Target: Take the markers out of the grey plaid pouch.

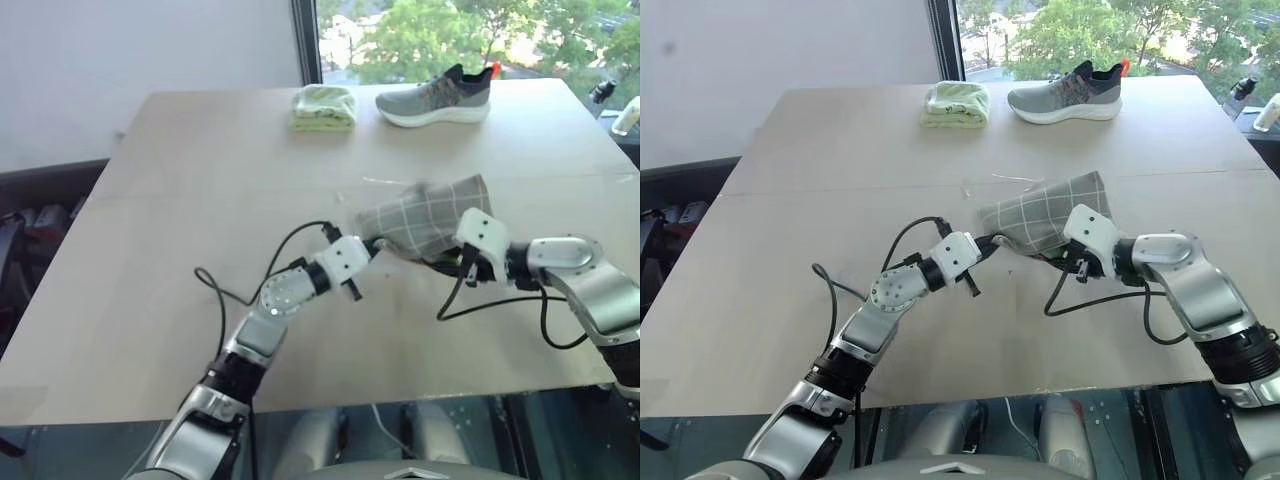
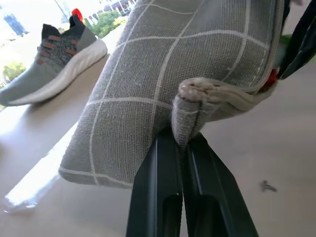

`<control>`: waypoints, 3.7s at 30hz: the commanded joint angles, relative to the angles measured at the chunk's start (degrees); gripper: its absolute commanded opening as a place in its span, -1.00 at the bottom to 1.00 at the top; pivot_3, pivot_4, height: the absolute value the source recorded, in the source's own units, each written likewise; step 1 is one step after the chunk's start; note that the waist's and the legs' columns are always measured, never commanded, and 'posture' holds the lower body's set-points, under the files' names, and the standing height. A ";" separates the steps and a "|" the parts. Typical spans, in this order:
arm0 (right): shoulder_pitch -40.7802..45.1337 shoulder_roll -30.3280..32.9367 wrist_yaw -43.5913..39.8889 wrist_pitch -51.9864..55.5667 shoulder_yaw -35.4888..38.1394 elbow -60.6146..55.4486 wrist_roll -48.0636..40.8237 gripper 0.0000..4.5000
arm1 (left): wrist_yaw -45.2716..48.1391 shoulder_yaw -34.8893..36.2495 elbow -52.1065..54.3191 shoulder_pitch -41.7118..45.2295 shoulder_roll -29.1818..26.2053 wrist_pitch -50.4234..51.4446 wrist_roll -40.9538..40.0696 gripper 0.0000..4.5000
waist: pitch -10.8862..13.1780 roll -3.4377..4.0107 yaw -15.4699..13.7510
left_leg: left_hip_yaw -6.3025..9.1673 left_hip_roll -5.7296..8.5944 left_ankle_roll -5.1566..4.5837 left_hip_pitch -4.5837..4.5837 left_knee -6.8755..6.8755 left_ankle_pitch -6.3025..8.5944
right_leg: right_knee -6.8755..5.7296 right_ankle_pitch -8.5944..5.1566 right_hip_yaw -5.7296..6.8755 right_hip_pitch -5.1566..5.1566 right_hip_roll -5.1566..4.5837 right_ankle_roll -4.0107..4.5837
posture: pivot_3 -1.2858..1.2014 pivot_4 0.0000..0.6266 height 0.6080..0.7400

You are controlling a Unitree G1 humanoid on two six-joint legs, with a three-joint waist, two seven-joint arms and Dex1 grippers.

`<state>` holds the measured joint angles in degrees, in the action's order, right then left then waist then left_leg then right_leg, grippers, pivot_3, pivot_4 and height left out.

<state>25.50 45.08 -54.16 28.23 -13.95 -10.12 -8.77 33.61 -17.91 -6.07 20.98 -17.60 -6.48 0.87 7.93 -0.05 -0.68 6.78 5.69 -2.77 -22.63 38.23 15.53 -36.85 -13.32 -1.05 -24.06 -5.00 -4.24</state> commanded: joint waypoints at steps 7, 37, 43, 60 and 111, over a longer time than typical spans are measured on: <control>4.47 -12.79 10.39 16.20 10.22 4.68 -6.26 -0.59 | 2.85 1.97 9.53 -2.59 0.22 7.65 -4.34 -1.00 | -0.01 -0.05 0.09 | 0.01 -0.06 0.01 0.00 0.04 0.00 | 0.00 0.01 -0.05 0.01 -0.01 0.02 | 0.03 -0.52 1.00; 3.14 -15.11 41.88 63.78 34.02 -2.79 -55.12 -0.59 | -8.31 4.51 7.09 -1.37 6.20 13.74 1.72 -1.00 | -0.04 0.10 -0.01 | -0.01 0.05 -0.02 -0.14 0.05 0.00 | -0.03 0.04 -0.05 -0.07 -0.03 0.07 | 0.03 -0.52 1.00; -5.51 7.94 20.15 36.25 14.47 -4.67 -34.33 -0.59 | -9.28 5.74 7.43 -1.78 5.85 13.32 1.48 -1.00 | -0.05 0.05 0.73 | -0.06 -0.06 -0.04 0.03 0.06 0.02 | -0.02 0.03 0.02 0.10 0.07 0.05 | 0.03 -0.52 1.00; -5.90 16.04 8.76 -11.77 11.88 20.05 -1.85 0.67 | 1.16 9.84 23.91 -13.09 -4.47 21.31 -7.61 -1.00 | -0.01 0.06 0.80 | -0.14 -0.12 -0.01 0.22 0.02 0.02 | 0.08 0.03 -0.14 0.26 -0.02 0.04 | 0.03 -0.52 1.00; 8.70 -5.16 0.77 8.83 -5.51 1.06 -3.27 0.62 | 7.62 5.45 29.29 -11.00 -3.24 28.62 -18.20 -1.00 | 0.02 0.01 -0.08 | 0.09 -0.09 0.01 0.14 0.03 0.03 | 0.12 0.04 0.03 0.25 -0.06 0.07 | 0.03 -0.52 1.00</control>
<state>33.61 39.46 -52.46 38.79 -18.64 -8.48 -13.66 40.87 -12.06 21.79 9.12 -20.95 23.08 -16.54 7.95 -0.04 -0.76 6.88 5.59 -2.77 -22.49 38.26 15.55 -36.73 -13.28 -1.01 -23.81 -5.05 -4.17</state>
